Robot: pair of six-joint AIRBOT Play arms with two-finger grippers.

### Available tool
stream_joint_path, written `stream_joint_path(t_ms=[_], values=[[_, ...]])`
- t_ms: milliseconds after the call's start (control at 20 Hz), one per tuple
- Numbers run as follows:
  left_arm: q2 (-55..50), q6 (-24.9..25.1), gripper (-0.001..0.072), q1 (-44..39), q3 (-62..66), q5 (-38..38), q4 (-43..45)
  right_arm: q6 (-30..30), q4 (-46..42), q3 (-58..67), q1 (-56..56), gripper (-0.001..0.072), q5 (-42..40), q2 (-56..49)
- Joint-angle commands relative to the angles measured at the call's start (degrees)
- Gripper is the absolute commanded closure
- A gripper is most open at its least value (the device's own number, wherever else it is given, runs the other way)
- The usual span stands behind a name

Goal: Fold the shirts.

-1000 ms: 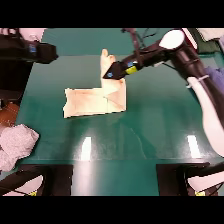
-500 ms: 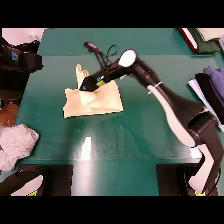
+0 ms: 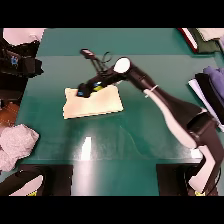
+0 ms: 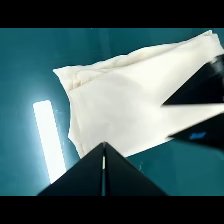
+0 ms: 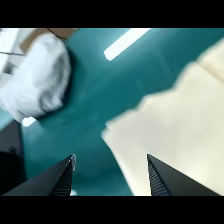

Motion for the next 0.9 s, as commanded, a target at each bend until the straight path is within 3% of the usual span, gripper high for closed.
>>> stream_joint_path(t_ms=[0, 150, 200, 250, 450, 850], values=[[0.0, 0.0, 0.0679, 0.0, 0.0, -0.4, 0.0, 2.8, -8.6, -10.8, -8.9, 0.0188, 5.9, 7.5], [0.0, 0.0, 0.0679, 0.0, 0.0, -0.1, 0.0, 4.7, -8.2, -23.1, -18.2, 0.0182, 5.0, 13.2], [0.0, 0.0, 0.0679, 0.0, 0.0, 0.2, 0.0, 4.7, -7.4, -26.2, -20.6, 0.0141, 4.5, 14.1], [0.0, 0.0, 0.0679, 0.0, -0.1, 0.6, 0.0, 4.7, -5.9, -28.8, -22.4, -0.0008, 4.3, 14.4], [-0.1, 0.0, 0.0679, 0.0, -0.4, 1.3, -0.2, 2.7, 2.1, -36.0, -24.6, -0.0008, -0.6, 13.5], [-0.1, 0.0, 0.0679, 0.0, -0.4, 1.0, -0.2, -4.2, 16.0, -35.6, -19.0, -0.0008, -2.2, 4.9]])
